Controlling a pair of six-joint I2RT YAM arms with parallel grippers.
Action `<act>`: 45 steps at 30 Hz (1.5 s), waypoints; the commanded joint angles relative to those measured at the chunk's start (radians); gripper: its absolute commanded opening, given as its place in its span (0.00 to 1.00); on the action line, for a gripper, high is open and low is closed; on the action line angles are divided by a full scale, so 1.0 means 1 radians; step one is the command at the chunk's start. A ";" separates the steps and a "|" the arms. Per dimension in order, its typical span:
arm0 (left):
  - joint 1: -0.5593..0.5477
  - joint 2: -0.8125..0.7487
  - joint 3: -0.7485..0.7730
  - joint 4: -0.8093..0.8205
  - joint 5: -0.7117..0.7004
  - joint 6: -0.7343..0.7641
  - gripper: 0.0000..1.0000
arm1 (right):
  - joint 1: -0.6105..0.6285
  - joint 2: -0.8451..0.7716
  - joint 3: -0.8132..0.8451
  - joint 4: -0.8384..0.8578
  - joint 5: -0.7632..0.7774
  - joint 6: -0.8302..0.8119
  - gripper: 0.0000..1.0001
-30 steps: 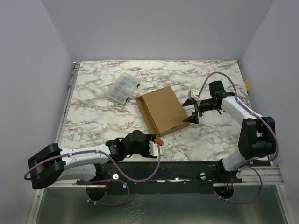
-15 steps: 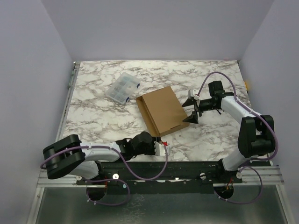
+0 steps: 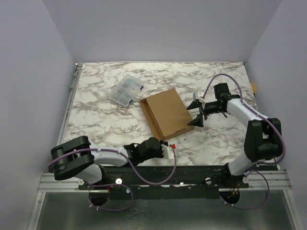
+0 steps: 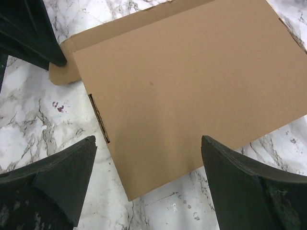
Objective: Fold the paper box
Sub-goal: Close the paper box at the center of the board.
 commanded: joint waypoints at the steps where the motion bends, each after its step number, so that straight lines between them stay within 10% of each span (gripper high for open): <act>1: -0.009 0.009 0.014 0.031 -0.063 -0.057 0.19 | 0.008 0.015 0.015 -0.022 -0.028 0.003 0.93; 9: -0.010 -0.002 -0.007 0.042 -0.051 -0.123 0.01 | 0.068 0.024 0.032 0.027 0.024 0.113 0.92; 21: -0.009 -0.048 -0.076 0.100 -0.063 -0.201 0.00 | 0.231 0.078 0.017 0.166 0.158 0.358 0.89; 37: 0.001 -0.078 -0.090 0.104 -0.088 -0.320 0.00 | 0.266 0.040 -0.007 -0.014 0.165 -0.081 0.92; 45: 0.010 -0.059 -0.052 0.072 -0.091 -0.406 0.00 | 0.300 0.066 -0.047 0.085 0.256 -0.054 0.90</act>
